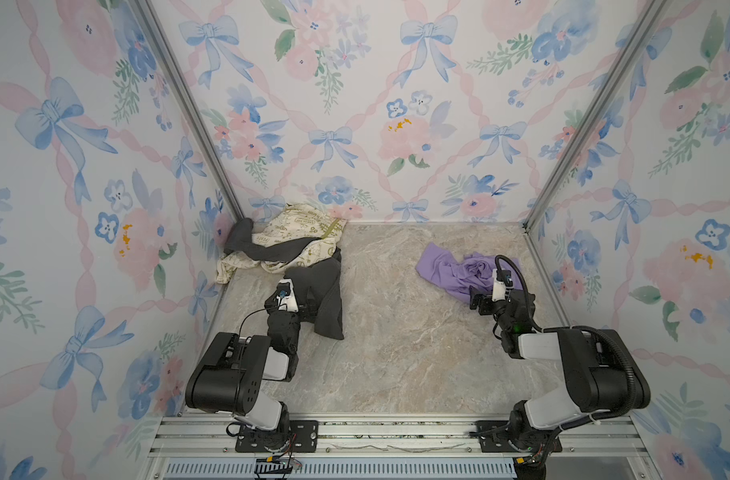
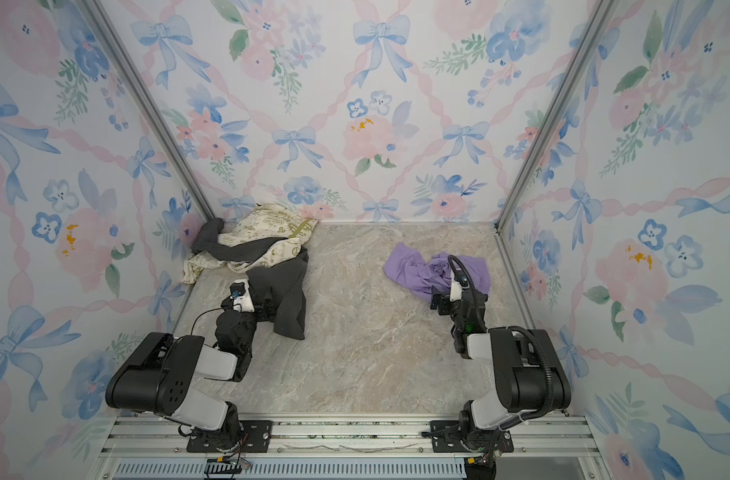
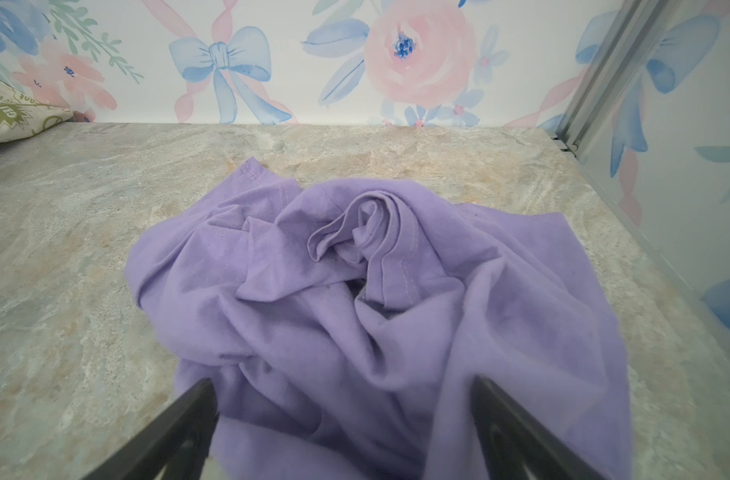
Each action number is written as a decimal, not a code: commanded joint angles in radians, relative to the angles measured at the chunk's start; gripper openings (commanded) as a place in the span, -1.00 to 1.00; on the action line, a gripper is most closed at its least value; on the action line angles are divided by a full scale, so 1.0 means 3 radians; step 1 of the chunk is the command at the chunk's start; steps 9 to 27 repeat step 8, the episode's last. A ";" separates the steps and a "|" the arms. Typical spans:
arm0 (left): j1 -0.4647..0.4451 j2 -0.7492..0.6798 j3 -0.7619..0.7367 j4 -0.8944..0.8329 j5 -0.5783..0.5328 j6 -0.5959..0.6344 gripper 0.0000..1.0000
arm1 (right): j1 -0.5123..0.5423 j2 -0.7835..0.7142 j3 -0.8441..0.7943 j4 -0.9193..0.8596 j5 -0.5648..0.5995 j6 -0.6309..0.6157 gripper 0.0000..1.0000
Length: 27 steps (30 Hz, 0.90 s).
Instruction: Pick out a specific cloth from the pile
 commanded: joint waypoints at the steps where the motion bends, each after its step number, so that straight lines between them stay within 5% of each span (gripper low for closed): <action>1: -0.0016 0.0052 0.0053 0.0053 -0.0030 0.0070 0.96 | 0.0001 0.0025 -0.0003 0.0076 0.0022 0.0019 0.94; 27: -0.0012 0.0044 0.0046 0.0054 -0.0015 0.0064 0.96 | 0.0004 0.0027 -0.0004 0.0075 0.0024 0.0022 0.94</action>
